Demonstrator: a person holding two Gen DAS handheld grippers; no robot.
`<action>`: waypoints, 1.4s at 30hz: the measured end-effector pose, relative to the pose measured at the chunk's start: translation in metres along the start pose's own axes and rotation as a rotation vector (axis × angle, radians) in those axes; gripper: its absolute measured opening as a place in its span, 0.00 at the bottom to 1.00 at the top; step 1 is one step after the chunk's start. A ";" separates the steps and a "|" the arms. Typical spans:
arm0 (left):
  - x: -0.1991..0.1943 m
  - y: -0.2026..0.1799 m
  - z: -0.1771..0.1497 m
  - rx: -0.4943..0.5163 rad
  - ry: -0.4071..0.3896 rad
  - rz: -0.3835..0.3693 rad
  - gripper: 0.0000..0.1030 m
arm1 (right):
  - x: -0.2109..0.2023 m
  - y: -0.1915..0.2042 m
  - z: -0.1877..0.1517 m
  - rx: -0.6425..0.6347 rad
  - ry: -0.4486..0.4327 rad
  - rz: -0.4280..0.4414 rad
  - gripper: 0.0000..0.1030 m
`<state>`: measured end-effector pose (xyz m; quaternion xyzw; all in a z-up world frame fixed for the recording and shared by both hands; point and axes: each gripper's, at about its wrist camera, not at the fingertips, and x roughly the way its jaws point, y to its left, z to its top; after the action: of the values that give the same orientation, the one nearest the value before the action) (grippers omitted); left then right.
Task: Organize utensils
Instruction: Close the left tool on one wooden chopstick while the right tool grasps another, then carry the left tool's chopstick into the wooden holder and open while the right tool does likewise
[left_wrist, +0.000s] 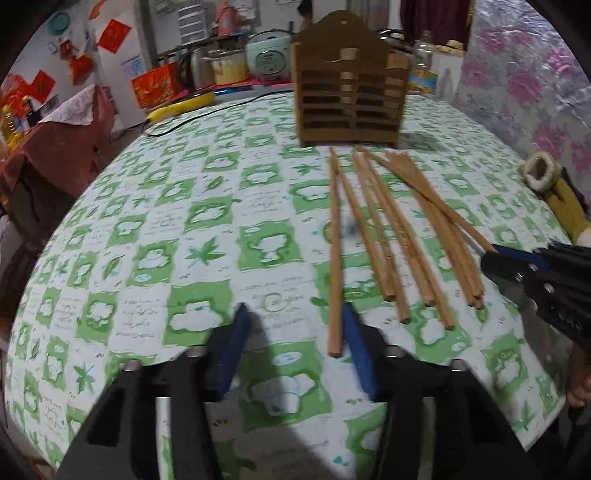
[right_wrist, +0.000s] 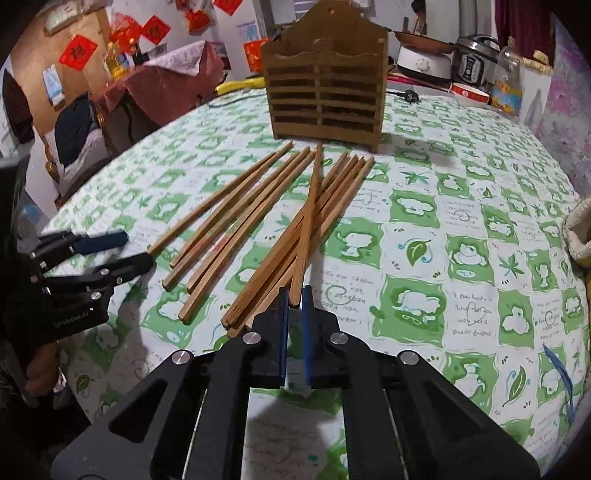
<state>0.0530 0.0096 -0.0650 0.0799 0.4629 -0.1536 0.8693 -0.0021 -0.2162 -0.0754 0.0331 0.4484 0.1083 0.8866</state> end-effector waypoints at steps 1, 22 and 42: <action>-0.001 0.000 0.000 0.000 -0.004 -0.023 0.24 | -0.002 -0.001 0.000 0.001 -0.011 -0.008 0.08; -0.080 0.022 0.109 -0.051 -0.204 -0.099 0.06 | -0.081 -0.011 0.080 -0.039 -0.328 -0.069 0.07; -0.157 0.013 0.242 -0.104 -0.453 -0.188 0.06 | -0.149 -0.002 0.219 0.007 -0.651 0.002 0.06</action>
<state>0.1639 -0.0162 0.2001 -0.0448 0.2688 -0.2238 0.9358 0.0882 -0.2432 0.1718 0.0696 0.1419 0.0912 0.9832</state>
